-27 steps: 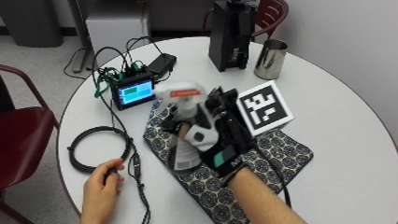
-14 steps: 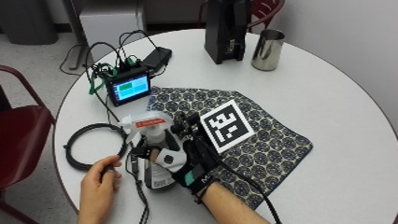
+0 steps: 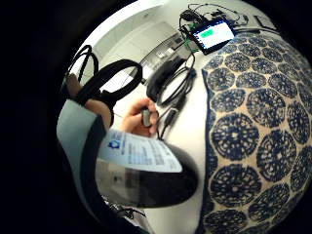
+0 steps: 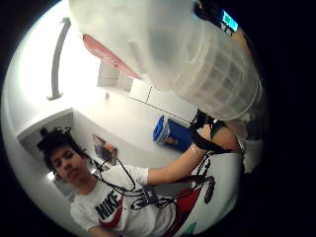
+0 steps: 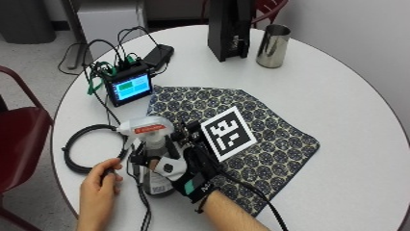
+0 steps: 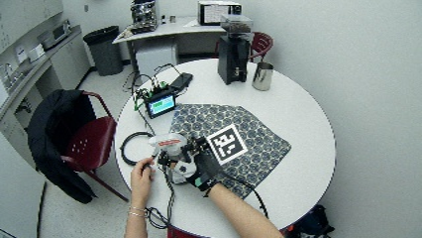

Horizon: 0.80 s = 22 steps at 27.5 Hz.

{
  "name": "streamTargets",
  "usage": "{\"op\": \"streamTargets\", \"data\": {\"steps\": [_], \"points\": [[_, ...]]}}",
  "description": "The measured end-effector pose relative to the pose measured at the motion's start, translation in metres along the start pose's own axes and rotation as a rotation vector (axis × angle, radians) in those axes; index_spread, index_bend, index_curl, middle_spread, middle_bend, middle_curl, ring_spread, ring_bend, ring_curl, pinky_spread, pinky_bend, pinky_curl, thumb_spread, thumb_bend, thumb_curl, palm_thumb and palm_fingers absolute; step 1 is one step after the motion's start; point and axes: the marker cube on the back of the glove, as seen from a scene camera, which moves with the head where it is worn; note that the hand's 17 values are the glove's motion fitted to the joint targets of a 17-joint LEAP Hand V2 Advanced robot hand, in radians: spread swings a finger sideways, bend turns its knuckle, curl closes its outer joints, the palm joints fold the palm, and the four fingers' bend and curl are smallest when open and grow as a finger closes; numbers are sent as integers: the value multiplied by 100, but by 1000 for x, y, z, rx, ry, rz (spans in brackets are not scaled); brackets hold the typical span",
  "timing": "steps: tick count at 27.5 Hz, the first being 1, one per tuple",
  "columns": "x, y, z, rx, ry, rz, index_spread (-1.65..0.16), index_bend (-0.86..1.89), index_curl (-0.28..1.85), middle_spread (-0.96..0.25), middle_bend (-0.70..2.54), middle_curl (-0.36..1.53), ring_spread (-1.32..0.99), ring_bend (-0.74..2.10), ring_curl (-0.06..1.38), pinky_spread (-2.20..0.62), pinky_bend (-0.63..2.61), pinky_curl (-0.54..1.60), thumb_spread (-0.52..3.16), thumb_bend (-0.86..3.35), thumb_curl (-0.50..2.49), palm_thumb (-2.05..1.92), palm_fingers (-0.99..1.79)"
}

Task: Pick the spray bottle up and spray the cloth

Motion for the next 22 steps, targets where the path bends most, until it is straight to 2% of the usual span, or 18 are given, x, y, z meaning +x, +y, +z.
{"op": "streamTargets", "data": {"steps": [4,10,22], "points": [[11,11,0,-27,-15,55,-26,11,33,-14,40,49,-17,58,44,-18,49,37,67,-4,61,101,116],[18,26,-26,-31,-3,70,-29,3,28,-15,43,49,-15,54,44,-5,41,37,76,-5,57,95,85],[15,61,-120,-1,284,159,-31,5,20,-15,44,47,-14,53,41,4,38,35,83,-4,51,89,84]]}}
